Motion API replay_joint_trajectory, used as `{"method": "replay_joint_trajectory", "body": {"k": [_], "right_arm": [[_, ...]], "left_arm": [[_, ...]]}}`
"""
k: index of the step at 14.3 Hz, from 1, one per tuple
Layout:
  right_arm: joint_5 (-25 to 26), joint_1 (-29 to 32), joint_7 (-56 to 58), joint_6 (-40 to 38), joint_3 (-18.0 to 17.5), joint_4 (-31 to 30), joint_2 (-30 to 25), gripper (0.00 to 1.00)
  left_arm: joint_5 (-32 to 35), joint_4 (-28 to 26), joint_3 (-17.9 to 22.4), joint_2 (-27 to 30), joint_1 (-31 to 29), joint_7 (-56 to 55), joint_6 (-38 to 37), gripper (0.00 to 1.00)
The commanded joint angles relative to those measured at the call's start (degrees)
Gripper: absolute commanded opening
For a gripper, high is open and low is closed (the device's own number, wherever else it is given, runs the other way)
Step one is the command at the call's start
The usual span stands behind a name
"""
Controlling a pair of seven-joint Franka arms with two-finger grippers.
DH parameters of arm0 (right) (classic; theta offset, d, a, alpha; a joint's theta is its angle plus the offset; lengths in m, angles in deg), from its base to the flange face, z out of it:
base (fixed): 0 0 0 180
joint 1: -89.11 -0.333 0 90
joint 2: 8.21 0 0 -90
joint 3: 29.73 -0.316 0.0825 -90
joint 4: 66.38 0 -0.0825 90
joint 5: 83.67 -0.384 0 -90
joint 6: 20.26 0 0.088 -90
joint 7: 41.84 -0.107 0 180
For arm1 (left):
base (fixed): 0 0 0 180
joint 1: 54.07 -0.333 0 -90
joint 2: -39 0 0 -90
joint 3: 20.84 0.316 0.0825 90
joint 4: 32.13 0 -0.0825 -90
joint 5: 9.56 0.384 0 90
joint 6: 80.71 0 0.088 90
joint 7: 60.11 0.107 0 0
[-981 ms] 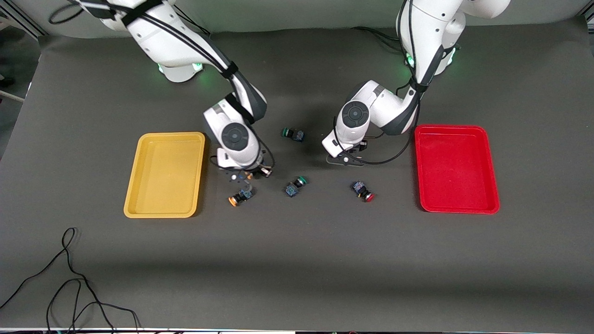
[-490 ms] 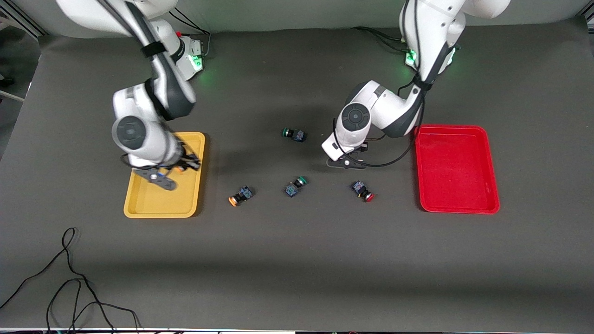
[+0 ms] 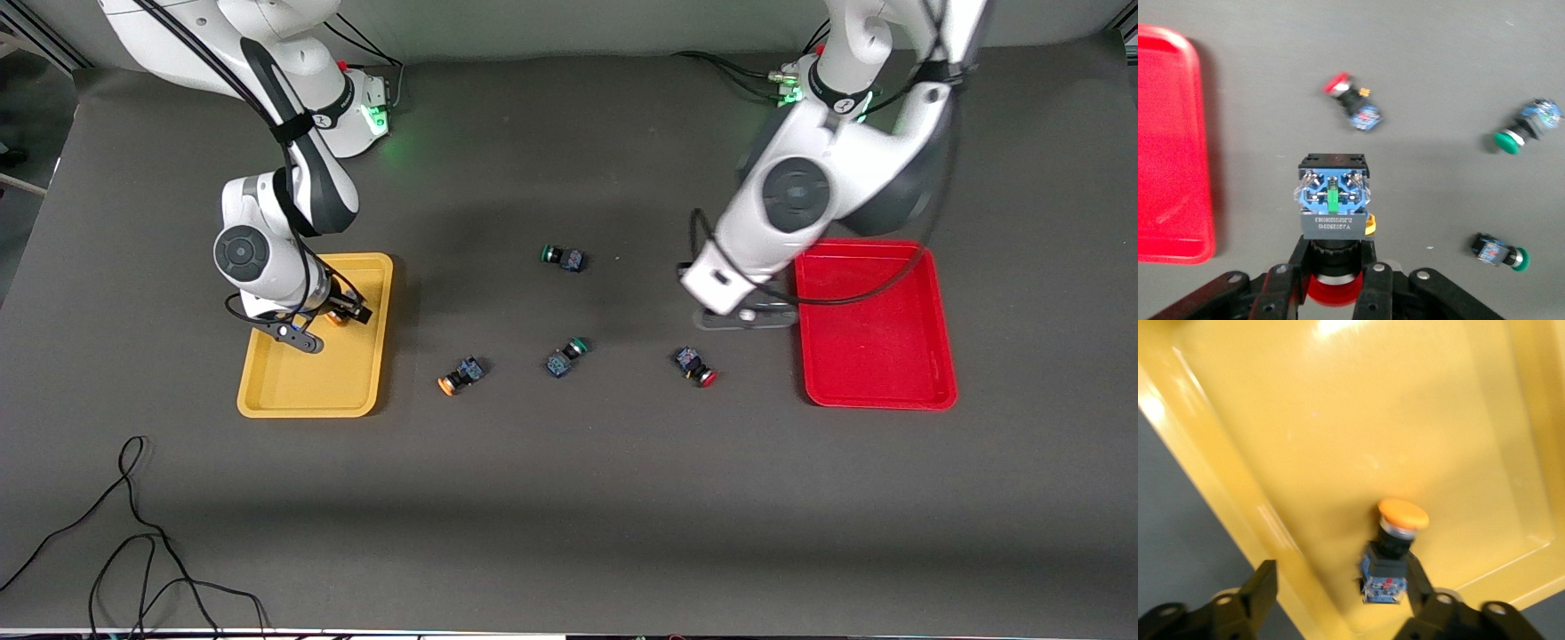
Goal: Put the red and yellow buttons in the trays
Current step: 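Carry the red button to the red tray while the right gripper grasps another yellow button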
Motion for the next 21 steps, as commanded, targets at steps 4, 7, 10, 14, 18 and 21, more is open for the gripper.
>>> {"method": "replay_joint_trajectory", "body": {"k": [4, 7, 10, 14, 18, 21], "right_arm": [[-14.41, -3.24, 0.20, -8.72, -0.53, 20.14, 6.38, 1.00], [-17.87, -8.42, -7.75, -6.54, -0.80, 31.06, 16.32, 1.00], [-17.79, -13.09, -12.27, 2.33, -0.71, 32.06, 23.19, 1.00], [-17.35, -13.89, -13.42, 4.20, -0.71, 31.27, 25.31, 0.90], [-17.08, -13.62, -12.36, 4.03, -0.36, 30.03, 24.53, 0.32], [-17.08, -13.27, -11.49, 0.88, 0.17, 29.86, 21.64, 0.01]], "left_arm": [[5.98, -12.85, -0.09, 6.06, -17.09, 19.81, 2.59, 0.13], [6.35, -21.54, -0.09, 4.92, -24.14, 28.54, 14.59, 0.13], [7.84, -26.05, 0.00, -2.00, -24.94, 28.55, 27.18, 0.13], [7.93, -26.14, -0.09, -4.40, -24.32, 28.20, 29.15, 0.37], [7.93, -23.00, -0.17, -2.39, -24.59, 28.38, 23.64, 1.00], [7.84, -12.12, -0.79, 0.60, -23.89, 27.59, 7.14, 1.00]]}}
